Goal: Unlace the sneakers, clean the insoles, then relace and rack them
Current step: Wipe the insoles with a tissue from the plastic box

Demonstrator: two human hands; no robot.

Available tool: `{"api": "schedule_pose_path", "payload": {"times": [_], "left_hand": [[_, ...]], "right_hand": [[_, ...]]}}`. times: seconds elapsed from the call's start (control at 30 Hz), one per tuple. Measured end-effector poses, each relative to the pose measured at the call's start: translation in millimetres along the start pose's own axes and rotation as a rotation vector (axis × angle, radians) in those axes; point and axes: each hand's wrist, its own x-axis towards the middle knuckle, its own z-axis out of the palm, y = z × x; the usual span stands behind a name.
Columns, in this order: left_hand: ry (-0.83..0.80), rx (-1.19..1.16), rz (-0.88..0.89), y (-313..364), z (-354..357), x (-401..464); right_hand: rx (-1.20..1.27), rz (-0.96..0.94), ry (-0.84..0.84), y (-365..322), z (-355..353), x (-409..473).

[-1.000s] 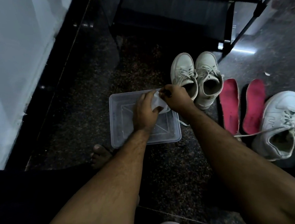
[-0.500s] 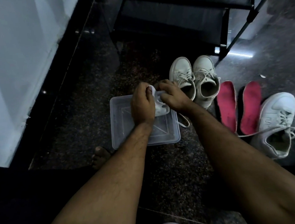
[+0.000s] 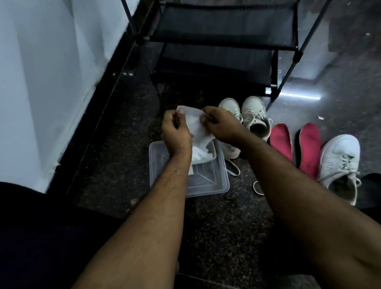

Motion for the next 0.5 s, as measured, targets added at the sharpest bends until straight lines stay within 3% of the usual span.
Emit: {"api": "schedule_pose_path", "payload": {"times": [0.13, 0.3, 0.37, 0.5], "left_hand": [[-0.049, -0.004, -0.034, 45, 2, 1], [-0.112, 0.028, -0.009, 104, -14, -8], [-0.167, 0.048, -0.094, 119, -24, -10], [-0.364, -0.12, -0.427, 152, -32, -20]], "right_hand": [[-0.121, -0.013, -0.039, -30, -48, -8], [-0.159, -0.049, 0.07, -66, -107, -33], [-0.078, -0.03, 0.117, -75, -117, -44], [0.002, 0.043, 0.257, -96, -142, -62]]}}
